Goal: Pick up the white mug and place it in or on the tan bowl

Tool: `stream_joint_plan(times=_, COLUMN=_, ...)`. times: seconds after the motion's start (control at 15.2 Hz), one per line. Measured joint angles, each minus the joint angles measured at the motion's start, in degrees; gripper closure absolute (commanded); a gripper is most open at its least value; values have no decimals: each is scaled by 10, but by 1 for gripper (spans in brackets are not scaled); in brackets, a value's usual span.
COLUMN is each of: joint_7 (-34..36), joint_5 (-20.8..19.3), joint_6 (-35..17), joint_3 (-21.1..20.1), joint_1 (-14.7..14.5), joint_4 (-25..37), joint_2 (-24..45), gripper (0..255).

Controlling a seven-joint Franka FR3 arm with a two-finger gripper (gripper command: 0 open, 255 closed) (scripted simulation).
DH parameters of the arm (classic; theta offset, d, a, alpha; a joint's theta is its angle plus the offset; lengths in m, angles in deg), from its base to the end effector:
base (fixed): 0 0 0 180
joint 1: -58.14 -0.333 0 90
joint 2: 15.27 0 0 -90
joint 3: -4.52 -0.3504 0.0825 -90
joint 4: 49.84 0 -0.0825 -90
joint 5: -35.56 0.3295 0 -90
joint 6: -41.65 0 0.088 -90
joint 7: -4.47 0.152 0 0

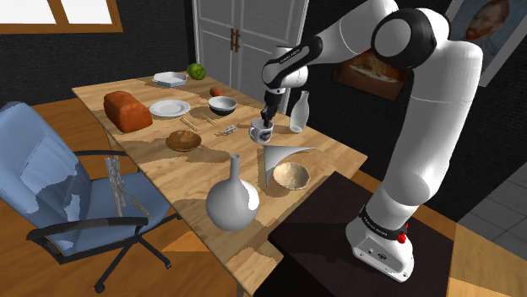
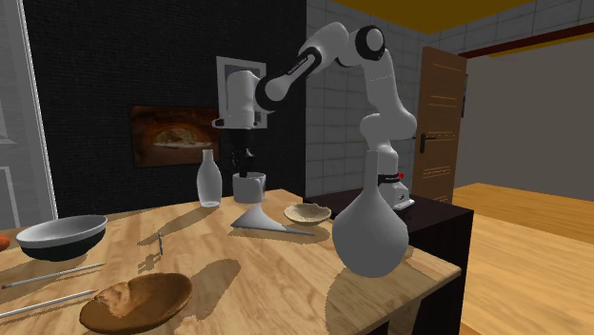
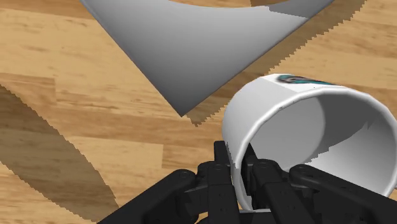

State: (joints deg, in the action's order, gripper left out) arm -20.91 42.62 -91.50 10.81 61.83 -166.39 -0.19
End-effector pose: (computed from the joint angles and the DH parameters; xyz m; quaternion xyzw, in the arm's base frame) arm 0.5571 -0.0892 0.3440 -0.9949 -0.0948 -0.0233 0.0254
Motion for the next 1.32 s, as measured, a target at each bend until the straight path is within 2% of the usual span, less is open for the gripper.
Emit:
stream_joint_plan(times=0.66, joint_7=9, joint_5=-30, joint_6=-47, joint_3=7, joint_1=0, joint_4=-259, joint_2=-214, gripper=255)
stream_joint_plan(times=1.06, joint_7=15, joint_5=-55, joint_6=-35, joint_3=8, joint_1=16, joint_4=-392, joint_2=-360, gripper=255)
stream_joint_plan(times=1.32, joint_7=13, joint_5=-54, joint_6=-65, joint_3=9, joint_1=15, joint_4=-419, joint_2=-357, gripper=255)
